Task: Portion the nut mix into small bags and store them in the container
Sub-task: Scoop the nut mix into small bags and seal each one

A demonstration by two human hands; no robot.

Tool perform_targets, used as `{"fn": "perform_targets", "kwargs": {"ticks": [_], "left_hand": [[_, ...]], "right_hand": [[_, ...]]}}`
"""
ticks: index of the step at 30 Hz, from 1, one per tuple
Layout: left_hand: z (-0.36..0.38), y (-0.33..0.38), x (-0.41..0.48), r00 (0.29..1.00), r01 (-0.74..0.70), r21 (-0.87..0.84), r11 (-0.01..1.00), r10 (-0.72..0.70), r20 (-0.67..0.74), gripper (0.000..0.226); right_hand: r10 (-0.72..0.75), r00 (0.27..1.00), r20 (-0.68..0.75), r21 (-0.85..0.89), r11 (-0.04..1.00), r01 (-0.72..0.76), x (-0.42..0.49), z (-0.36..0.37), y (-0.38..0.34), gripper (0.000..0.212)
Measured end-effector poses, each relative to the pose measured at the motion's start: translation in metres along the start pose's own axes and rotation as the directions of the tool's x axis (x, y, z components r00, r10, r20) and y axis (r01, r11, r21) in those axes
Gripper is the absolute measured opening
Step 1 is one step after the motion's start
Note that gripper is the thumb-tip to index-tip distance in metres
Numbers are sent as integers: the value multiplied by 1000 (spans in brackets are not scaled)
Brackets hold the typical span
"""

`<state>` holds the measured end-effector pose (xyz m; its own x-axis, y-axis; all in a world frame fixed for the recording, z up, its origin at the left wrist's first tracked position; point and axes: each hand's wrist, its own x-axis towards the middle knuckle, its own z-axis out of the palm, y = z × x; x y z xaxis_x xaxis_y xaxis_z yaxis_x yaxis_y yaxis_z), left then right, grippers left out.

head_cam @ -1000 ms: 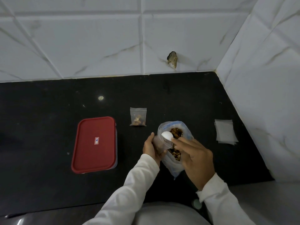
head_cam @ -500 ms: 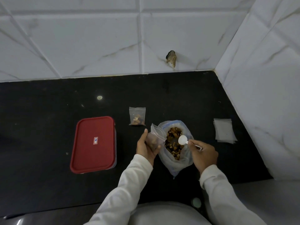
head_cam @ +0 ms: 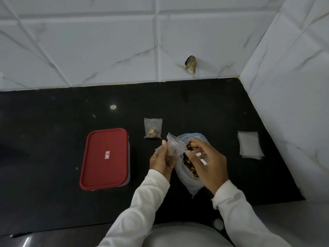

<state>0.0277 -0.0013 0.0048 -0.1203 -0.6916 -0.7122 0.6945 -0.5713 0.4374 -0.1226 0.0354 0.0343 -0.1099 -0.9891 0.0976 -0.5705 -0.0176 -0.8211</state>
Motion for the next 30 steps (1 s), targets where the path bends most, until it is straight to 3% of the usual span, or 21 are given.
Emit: {"fn": "perform_targets", "kwargs": {"ticks": [2,5,10,14,17,20,23,30], "left_hand": [[3,-2,-2,1000,-24,36,999,24,0,41],[7,-3,-5,997,-79,69,995,79,-4,32],[8,1,-10,981,-177,154,972,186,-46,30],[6,14,-29,952,-301,203,932,283,117,33],[7,33,-43,869,-488,342,803,411,275,33],[15,47,-49,820,-567,491,661,403,405,30],[19,49,-48,777,-627,579,521,469,420,10],[14,43,-43,870,-493,608,623,376,320,7]], "right_hand": [[-72,996,61,0,997,72,6,5,-9,33],[-29,995,97,-21,999,32,12,11,-12,19],[56,998,29,76,995,-58,17,4,-21,11],[23,998,-66,285,958,-3,20,-13,-46,11],[56,997,62,396,915,-75,27,-23,-56,25],[78,978,193,405,901,-152,32,-26,-62,35],[115,975,192,407,894,-186,33,-21,-67,36],[383,906,180,570,710,-414,28,-6,-63,35]]}}
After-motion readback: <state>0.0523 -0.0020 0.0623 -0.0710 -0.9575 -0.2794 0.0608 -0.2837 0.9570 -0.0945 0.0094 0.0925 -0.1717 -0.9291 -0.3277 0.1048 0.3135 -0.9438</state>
